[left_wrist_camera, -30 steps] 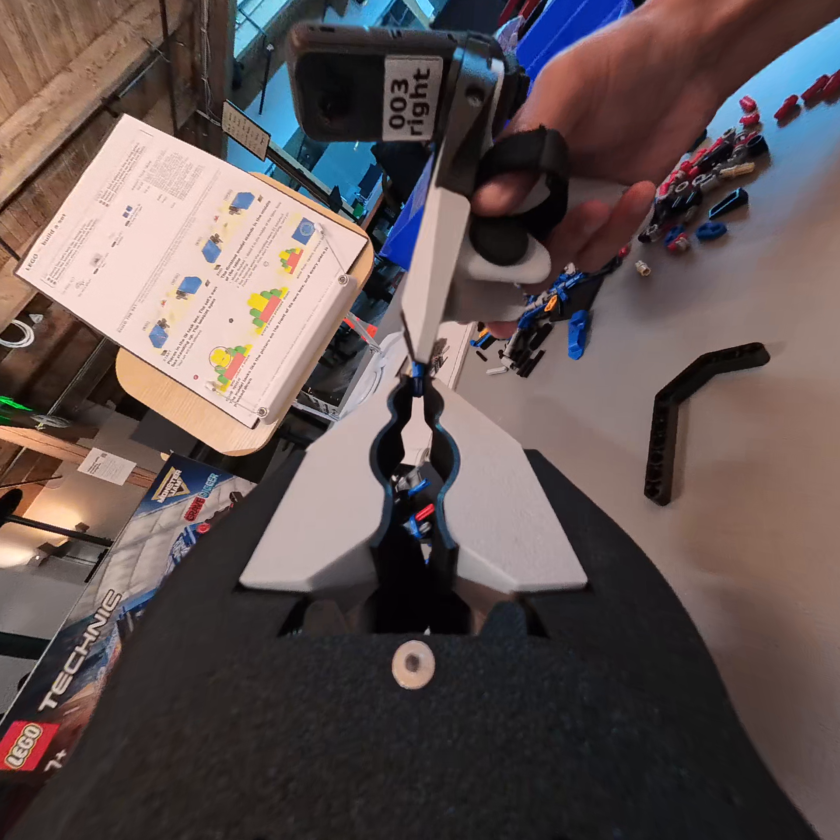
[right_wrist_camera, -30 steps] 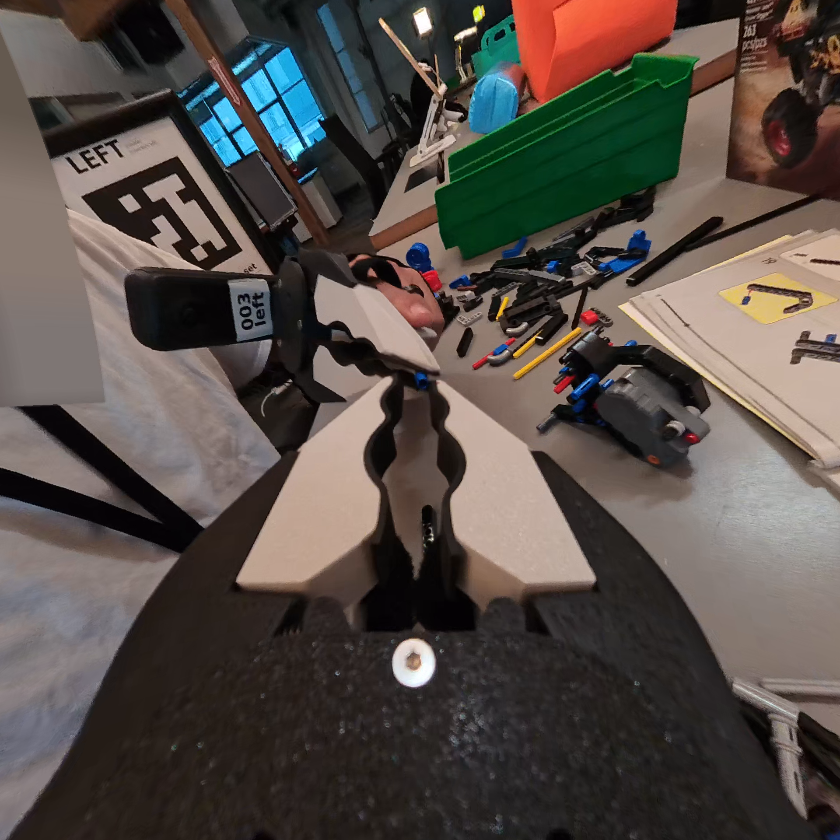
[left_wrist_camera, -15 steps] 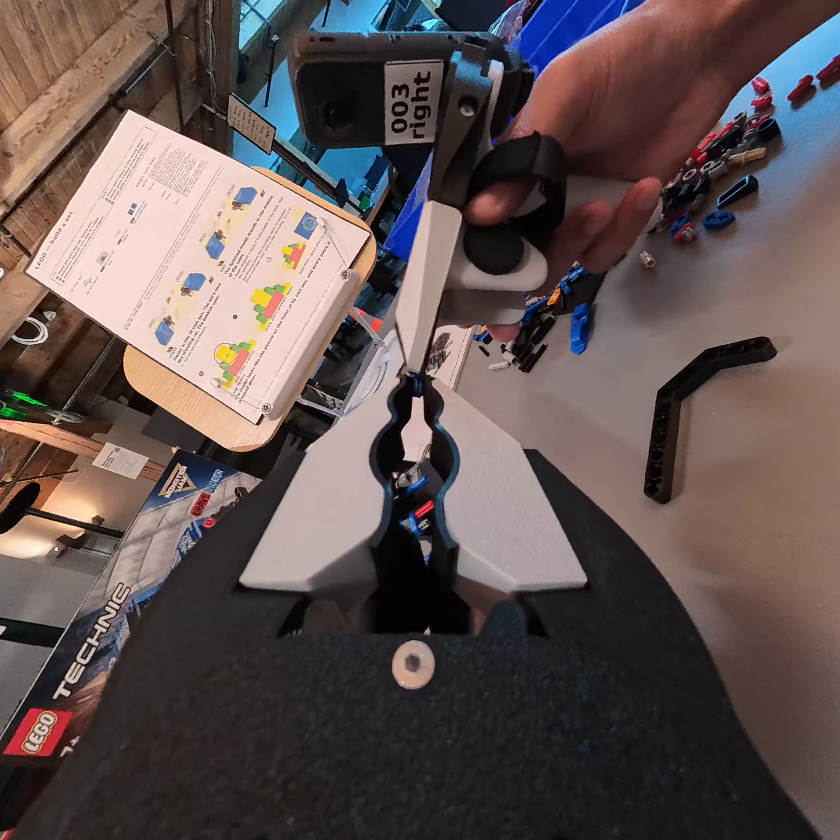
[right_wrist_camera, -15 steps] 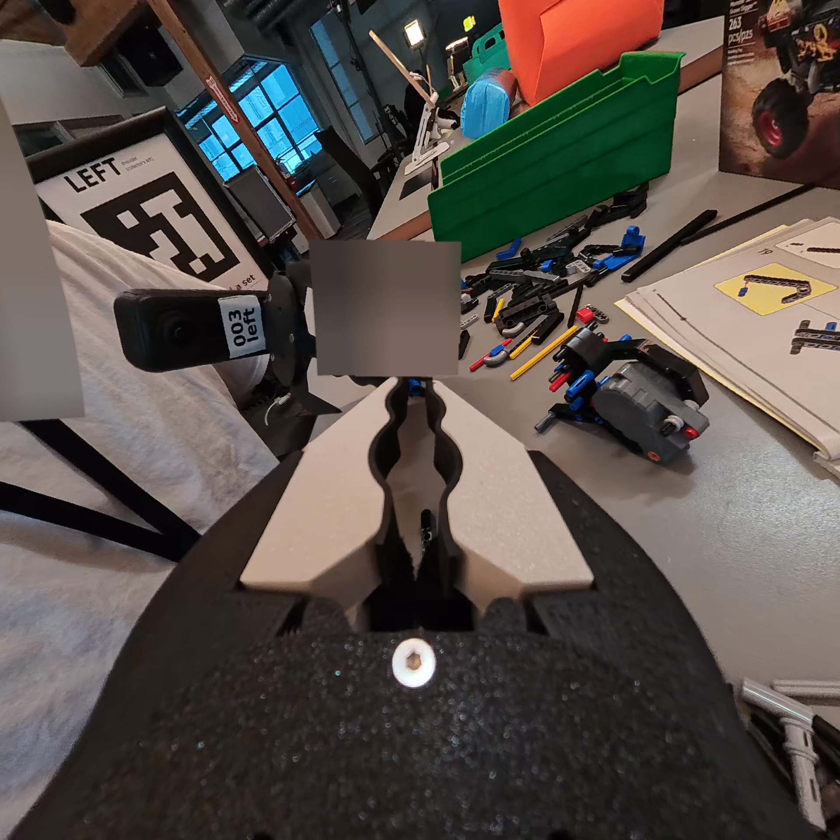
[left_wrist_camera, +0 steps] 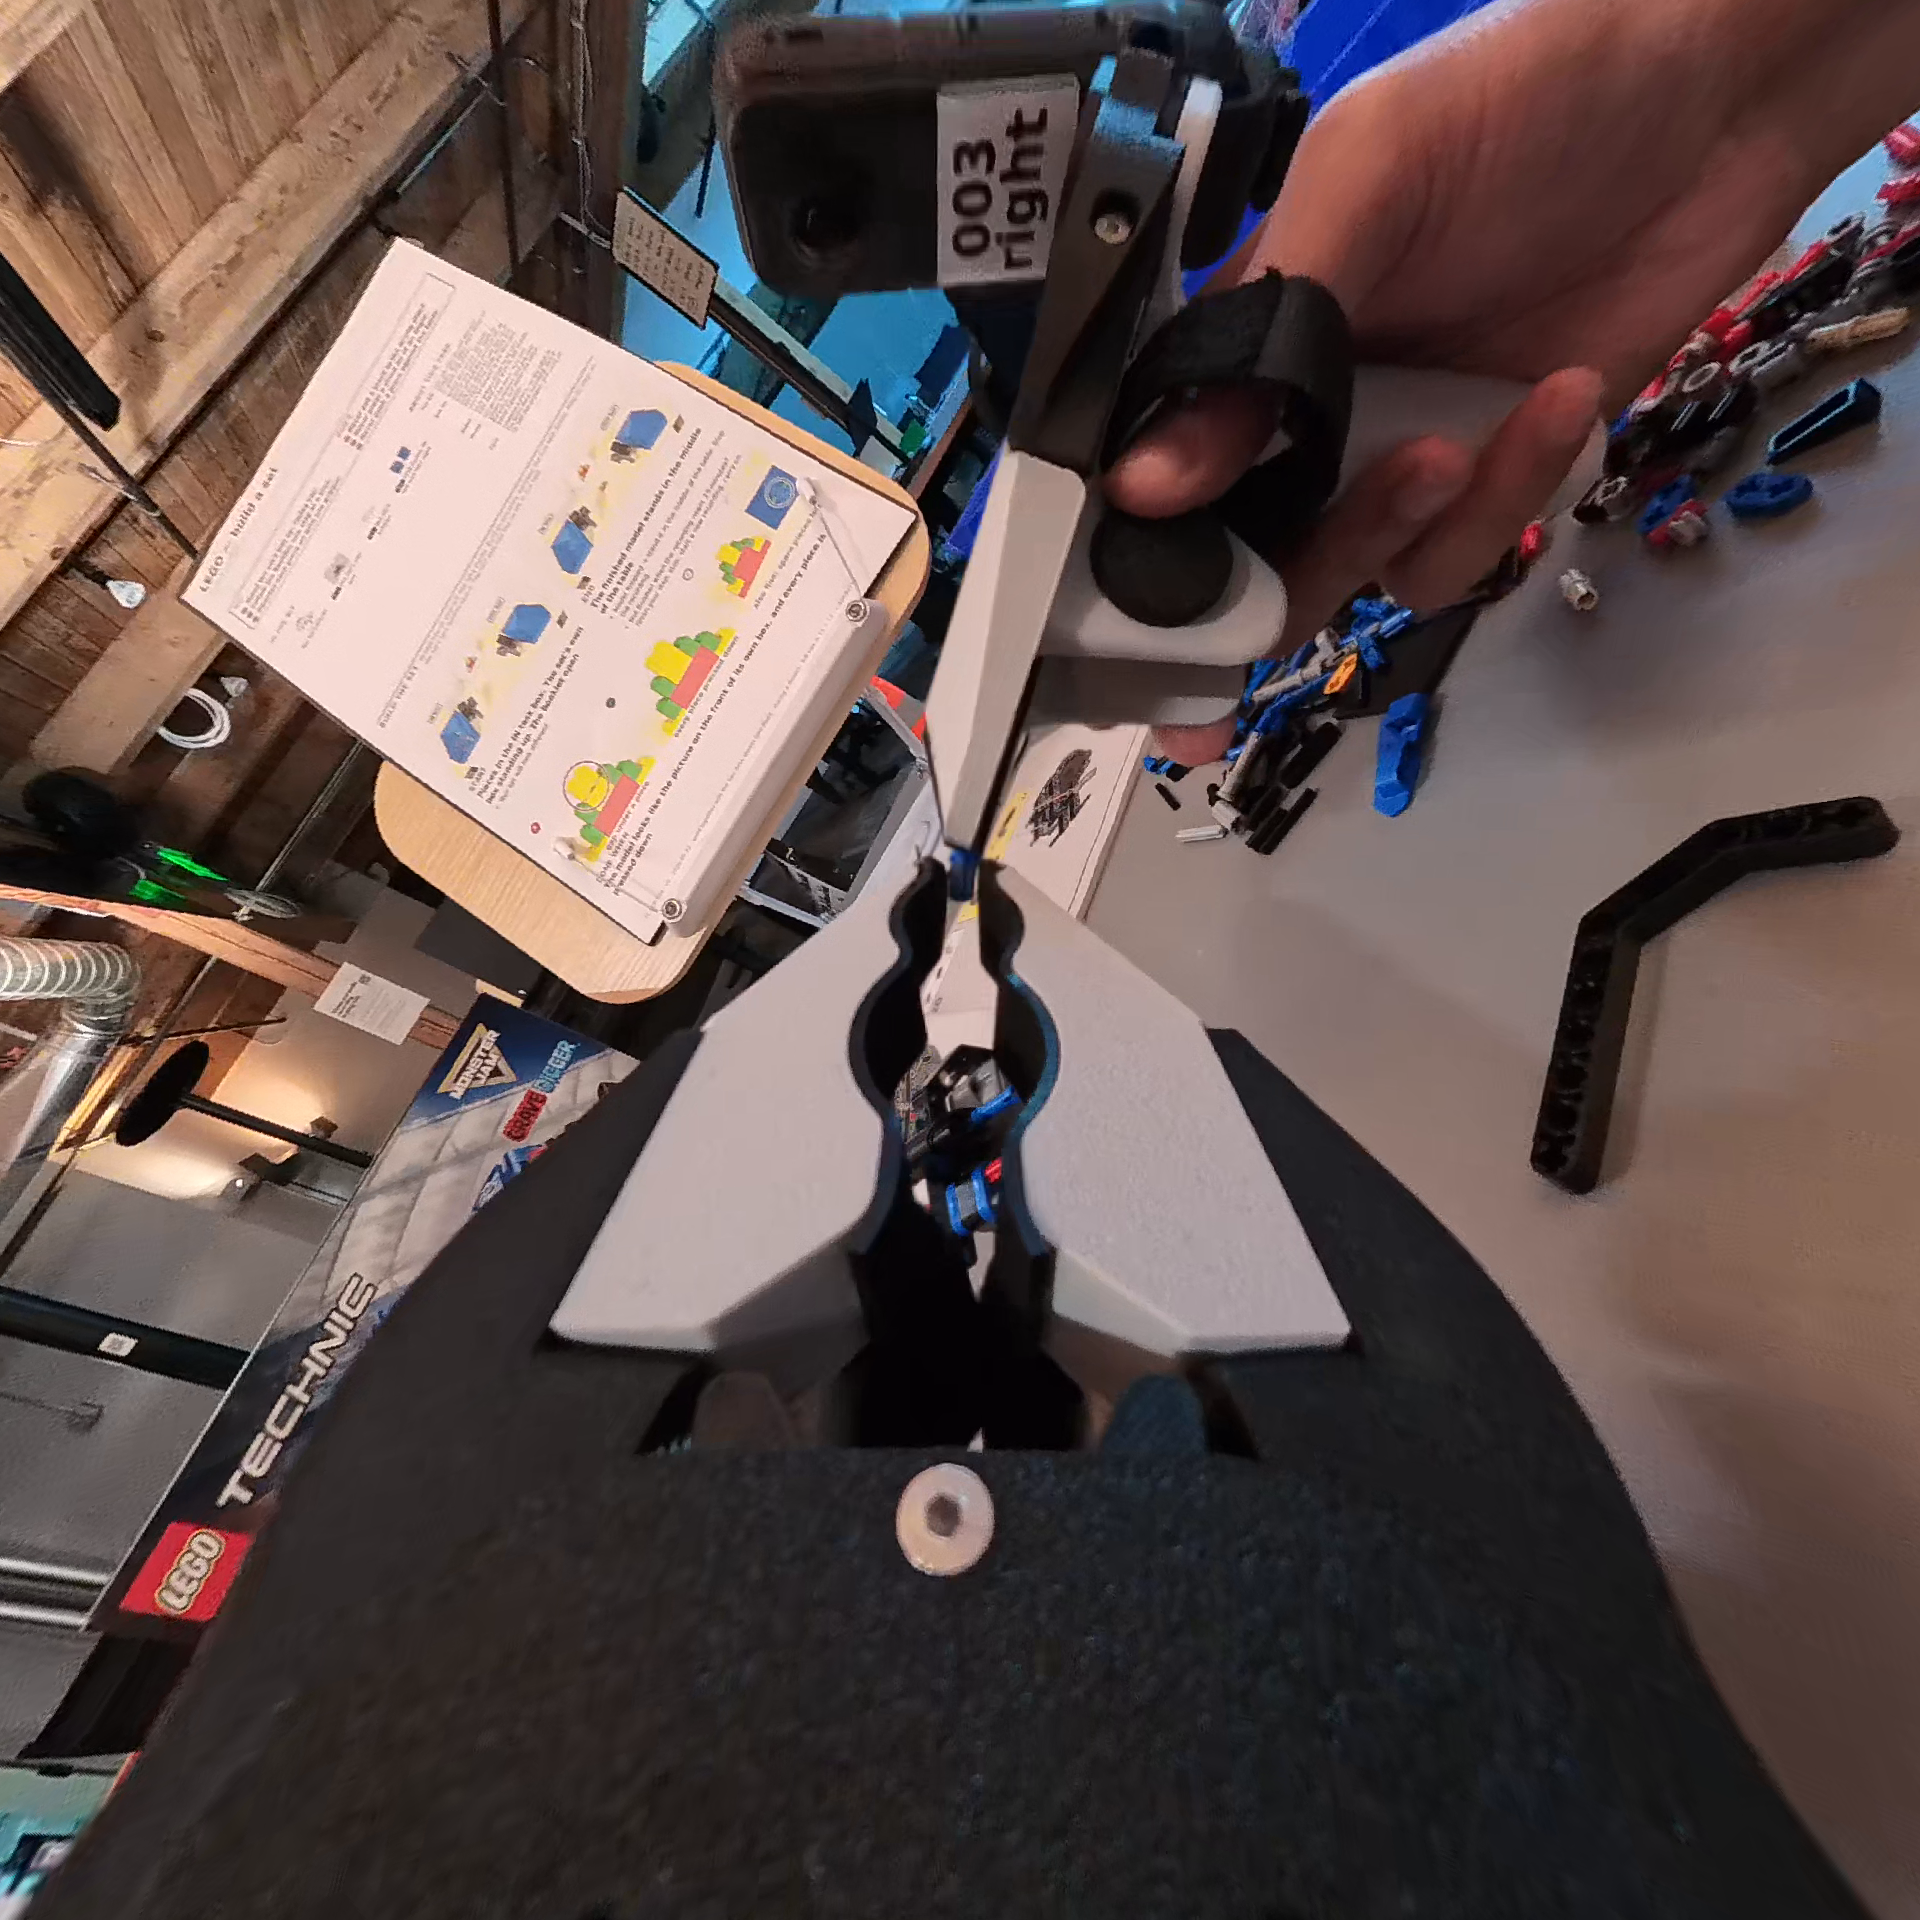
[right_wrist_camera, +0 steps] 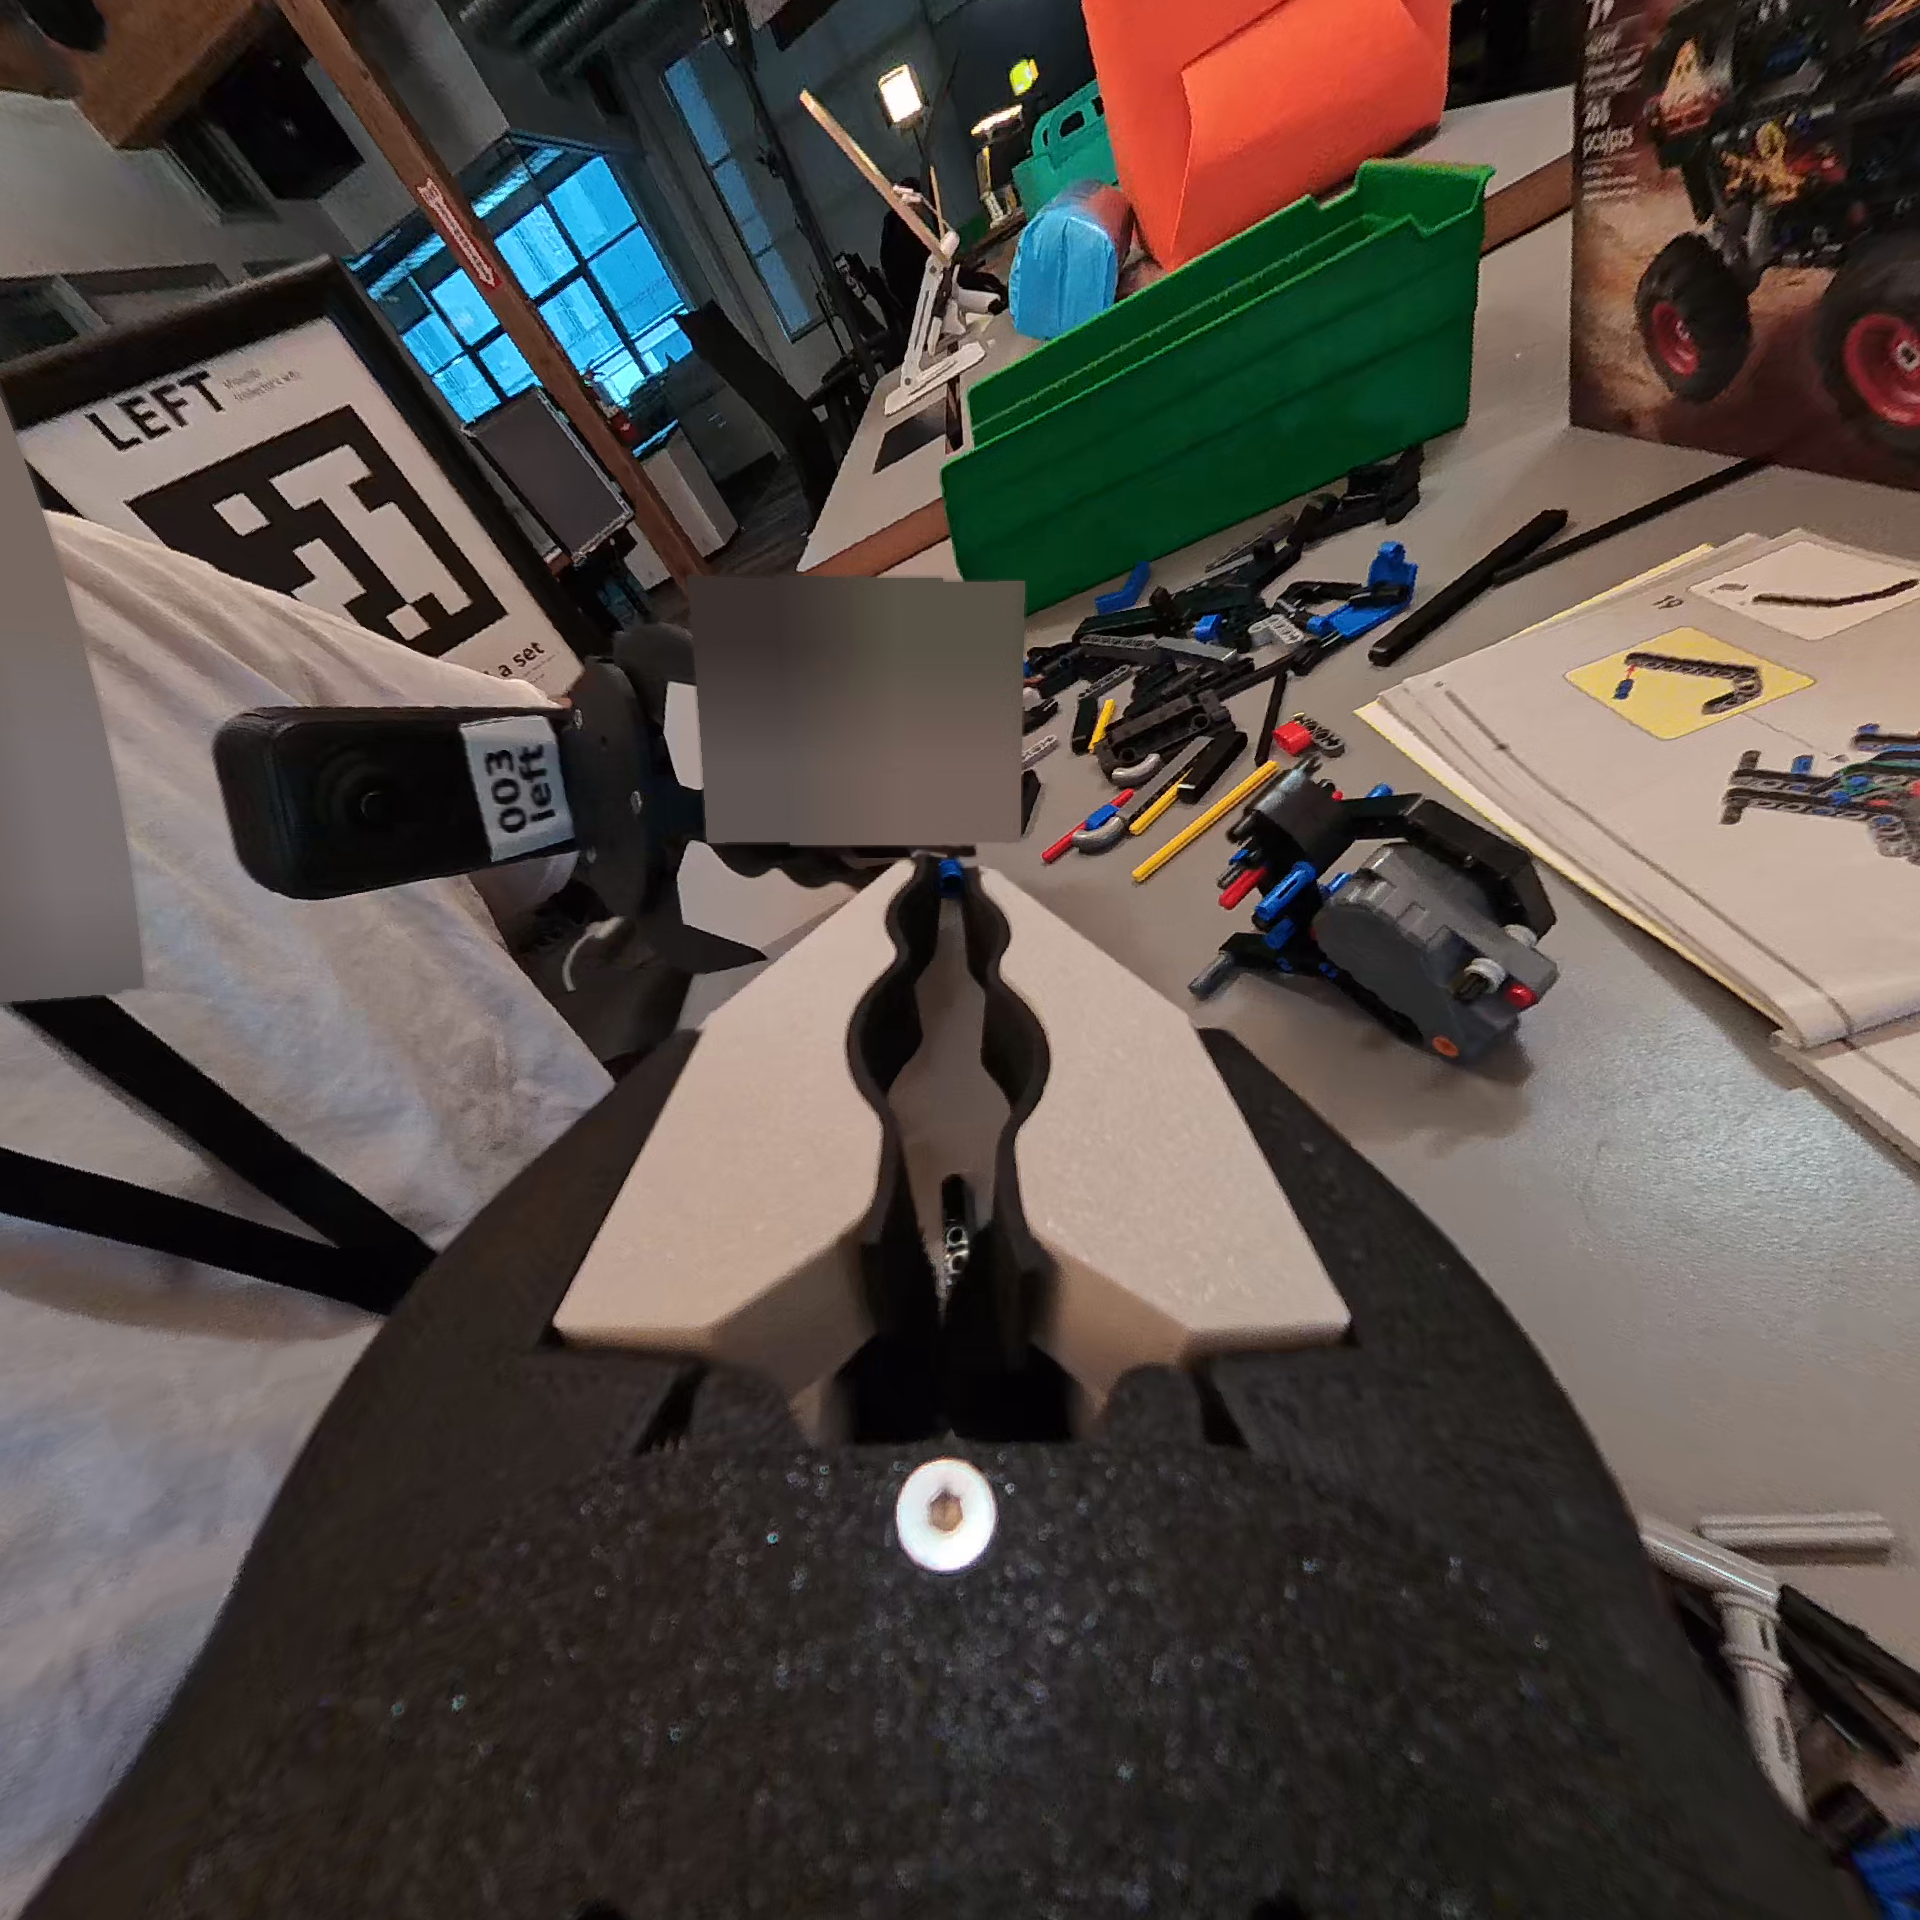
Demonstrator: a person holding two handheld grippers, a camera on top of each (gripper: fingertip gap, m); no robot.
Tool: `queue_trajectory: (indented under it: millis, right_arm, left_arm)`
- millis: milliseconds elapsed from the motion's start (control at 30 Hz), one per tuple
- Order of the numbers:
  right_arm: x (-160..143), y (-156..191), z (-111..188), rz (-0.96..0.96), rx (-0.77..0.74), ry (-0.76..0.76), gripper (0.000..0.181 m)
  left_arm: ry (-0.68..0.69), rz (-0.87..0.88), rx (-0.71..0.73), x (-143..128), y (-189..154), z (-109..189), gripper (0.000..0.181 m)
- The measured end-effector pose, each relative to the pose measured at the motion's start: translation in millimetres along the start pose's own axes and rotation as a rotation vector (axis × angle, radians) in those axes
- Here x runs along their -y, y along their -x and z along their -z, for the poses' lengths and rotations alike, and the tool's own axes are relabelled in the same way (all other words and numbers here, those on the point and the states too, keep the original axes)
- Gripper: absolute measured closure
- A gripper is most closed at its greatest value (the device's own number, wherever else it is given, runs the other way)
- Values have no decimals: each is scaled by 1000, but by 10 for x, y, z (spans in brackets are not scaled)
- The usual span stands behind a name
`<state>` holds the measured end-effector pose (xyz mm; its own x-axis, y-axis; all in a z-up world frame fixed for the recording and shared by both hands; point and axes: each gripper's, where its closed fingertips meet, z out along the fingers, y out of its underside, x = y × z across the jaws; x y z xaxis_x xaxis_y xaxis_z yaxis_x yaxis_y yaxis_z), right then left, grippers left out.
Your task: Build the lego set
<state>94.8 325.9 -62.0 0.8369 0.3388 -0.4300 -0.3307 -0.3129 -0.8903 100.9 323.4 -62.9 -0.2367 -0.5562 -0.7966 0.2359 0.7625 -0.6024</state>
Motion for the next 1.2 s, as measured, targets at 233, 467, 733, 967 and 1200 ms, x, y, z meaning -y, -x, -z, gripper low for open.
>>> queue_trajectory:
  millis: [233, 467, 733, 967, 1200]
  right_arm:
    - [5, 6, -4, 32, -21, 8, 178]
    - [-39, -30, -41, 91, -76, 28, 177]
    - [-60, -9, -40, 80, -48, 39, 178]
    - [-70, 2, -32, 36, -7, 31, 178]
    - [-72, -31, -55, 49, -46, 29, 177]
  left_arm:
    - [-1, -35, -5, -27, 6, 0, 176]
    - [37, -71, -16, -88, -36, -21, 180]
    - [29, -86, -6, -74, -39, -23, 179]
    - [13, -111, -8, -64, -42, -7, 179]
    - [44, -139, -6, -99, -52, -19, 180]
